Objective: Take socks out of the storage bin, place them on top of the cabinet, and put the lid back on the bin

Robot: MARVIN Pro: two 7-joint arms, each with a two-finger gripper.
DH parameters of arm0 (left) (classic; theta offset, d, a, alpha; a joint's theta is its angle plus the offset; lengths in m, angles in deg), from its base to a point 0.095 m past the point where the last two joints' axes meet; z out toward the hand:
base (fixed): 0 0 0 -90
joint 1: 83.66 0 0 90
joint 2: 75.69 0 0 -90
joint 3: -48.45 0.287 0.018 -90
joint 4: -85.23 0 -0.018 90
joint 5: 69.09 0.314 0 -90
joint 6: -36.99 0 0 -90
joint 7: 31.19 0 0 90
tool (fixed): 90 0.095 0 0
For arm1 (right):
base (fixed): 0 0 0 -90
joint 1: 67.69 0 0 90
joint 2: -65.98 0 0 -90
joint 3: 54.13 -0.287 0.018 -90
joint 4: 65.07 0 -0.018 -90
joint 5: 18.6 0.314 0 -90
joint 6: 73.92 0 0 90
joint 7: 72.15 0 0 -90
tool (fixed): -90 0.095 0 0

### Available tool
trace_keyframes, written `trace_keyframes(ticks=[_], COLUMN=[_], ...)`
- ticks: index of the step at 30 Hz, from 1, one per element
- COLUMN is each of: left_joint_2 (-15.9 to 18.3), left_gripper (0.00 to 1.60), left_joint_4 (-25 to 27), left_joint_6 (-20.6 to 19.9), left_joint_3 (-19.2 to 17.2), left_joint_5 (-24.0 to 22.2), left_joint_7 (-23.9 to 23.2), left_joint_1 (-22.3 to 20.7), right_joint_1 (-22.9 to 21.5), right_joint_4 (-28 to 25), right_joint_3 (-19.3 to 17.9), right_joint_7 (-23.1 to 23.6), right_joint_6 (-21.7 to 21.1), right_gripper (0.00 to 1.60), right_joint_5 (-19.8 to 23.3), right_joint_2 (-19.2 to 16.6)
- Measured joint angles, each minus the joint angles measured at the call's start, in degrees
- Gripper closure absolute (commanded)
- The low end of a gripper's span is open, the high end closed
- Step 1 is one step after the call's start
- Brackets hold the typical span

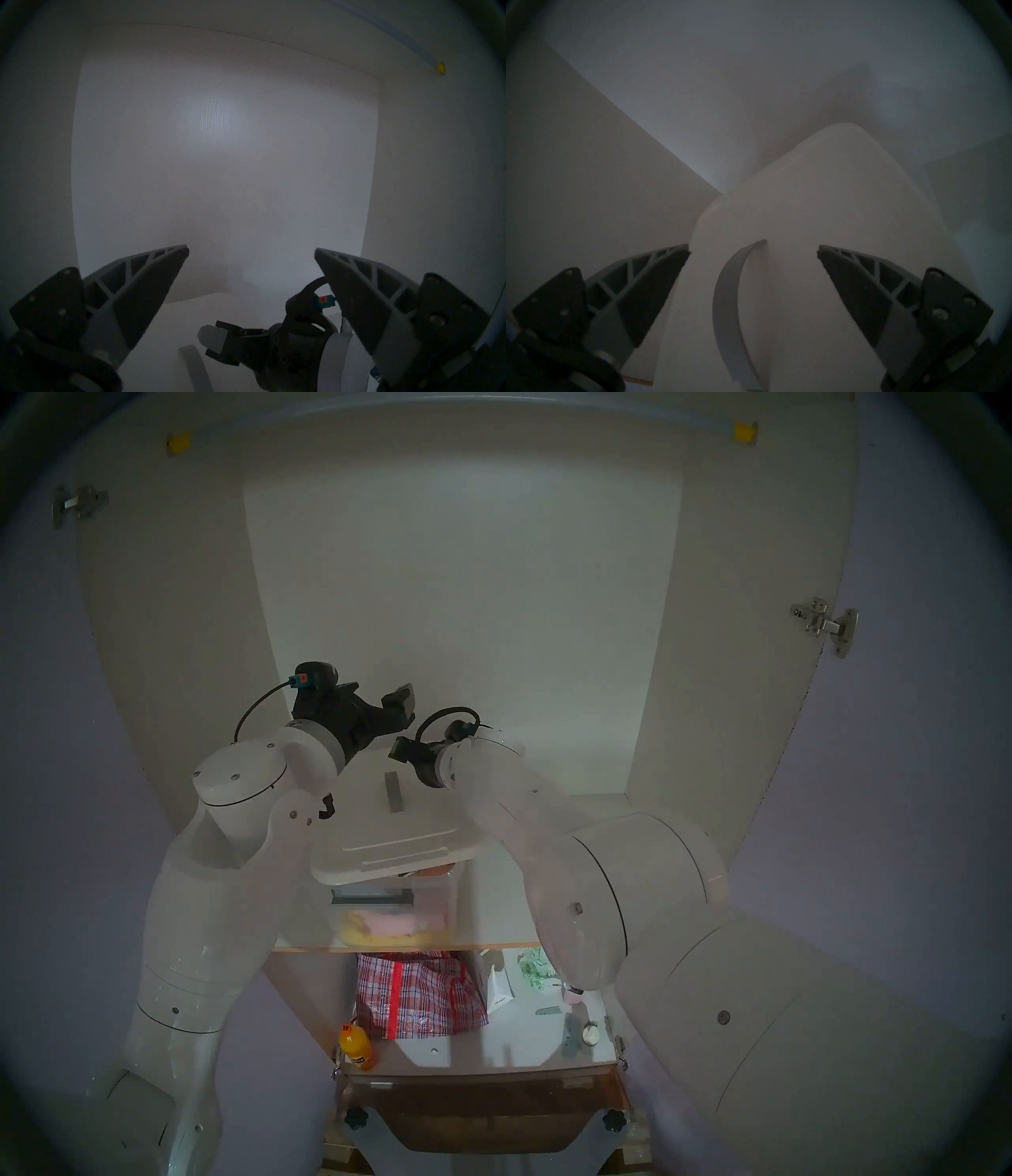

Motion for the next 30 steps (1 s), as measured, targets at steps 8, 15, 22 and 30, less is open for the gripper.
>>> trace_keyframes(ticks=[8,15,22,30], left_joint_2=[0.0,0.0,0.0,0.0], left_gripper=[0.0,0.0,0.0,0.0], left_joint_4=[0.0,0.0,-0.1,-0.1], left_joint_6=[0.0,0.0,0.0,0.0], left_joint_3=[0.0,0.0,0.0,0.0], left_joint_5=[0.0,0.0,0.0,0.0], left_joint_7=[0.0,0.0,0.0,0.1], left_joint_1=[0.0,0.0,0.0,0.0], right_joint_1=[2.2,8.2,15.8,24.4], right_joint_4=[-4.6,-16.4,-29.4,-44.4], right_joint_3=[3.5,4.7,7.0,8.9], right_joint_7=[2.9,5.7,8.8,7.6], right_joint_6=[1.0,0.9,0.1,0.1], right_gripper=[0.0,0.0,0.0,0.0], right_joint_5=[-2.5,-3.1,-3.9,-5.5], right_joint_2=[-4.0,-10.8,-14.7,-19.1])
